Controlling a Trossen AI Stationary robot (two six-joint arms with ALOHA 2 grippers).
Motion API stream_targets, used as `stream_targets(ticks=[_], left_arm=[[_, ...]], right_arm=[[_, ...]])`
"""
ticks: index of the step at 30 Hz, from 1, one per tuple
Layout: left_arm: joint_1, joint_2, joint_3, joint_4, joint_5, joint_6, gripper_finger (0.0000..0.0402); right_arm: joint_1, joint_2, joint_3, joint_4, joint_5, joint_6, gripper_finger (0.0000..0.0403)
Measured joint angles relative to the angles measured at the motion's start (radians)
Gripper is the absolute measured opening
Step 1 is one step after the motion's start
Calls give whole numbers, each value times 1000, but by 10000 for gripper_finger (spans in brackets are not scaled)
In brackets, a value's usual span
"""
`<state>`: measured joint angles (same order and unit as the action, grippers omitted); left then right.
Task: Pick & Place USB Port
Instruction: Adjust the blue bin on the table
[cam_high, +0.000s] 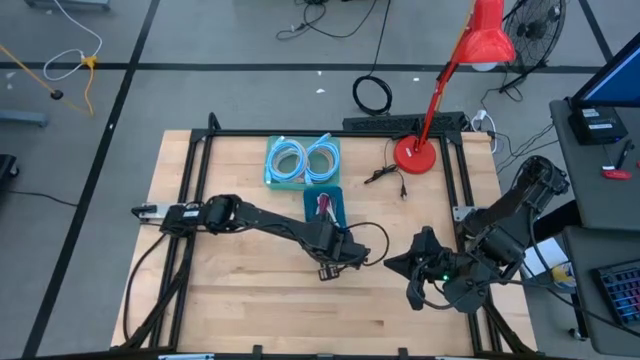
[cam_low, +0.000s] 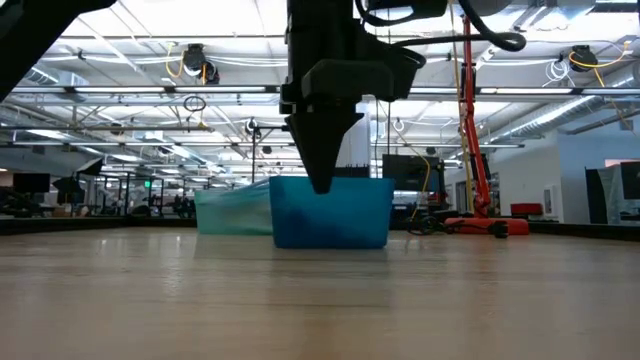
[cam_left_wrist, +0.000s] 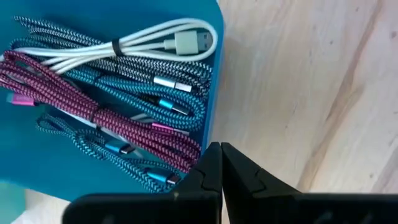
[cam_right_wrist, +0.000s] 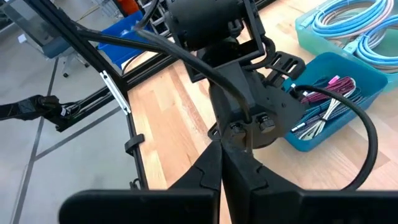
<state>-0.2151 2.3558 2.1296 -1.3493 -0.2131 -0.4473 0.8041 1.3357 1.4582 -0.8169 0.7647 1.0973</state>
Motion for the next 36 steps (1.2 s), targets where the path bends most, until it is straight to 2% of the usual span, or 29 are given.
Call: stream_targets(ticks=[15, 36], left_arm=[[66, 0, 0, -37, -32, -8, 0], [127, -2, 0, 24, 2, -53, 0]], right_arm=[[36, 0, 0, -1, 50, 15, 0], [36, 0, 0, -3, 70, 17, 0]])
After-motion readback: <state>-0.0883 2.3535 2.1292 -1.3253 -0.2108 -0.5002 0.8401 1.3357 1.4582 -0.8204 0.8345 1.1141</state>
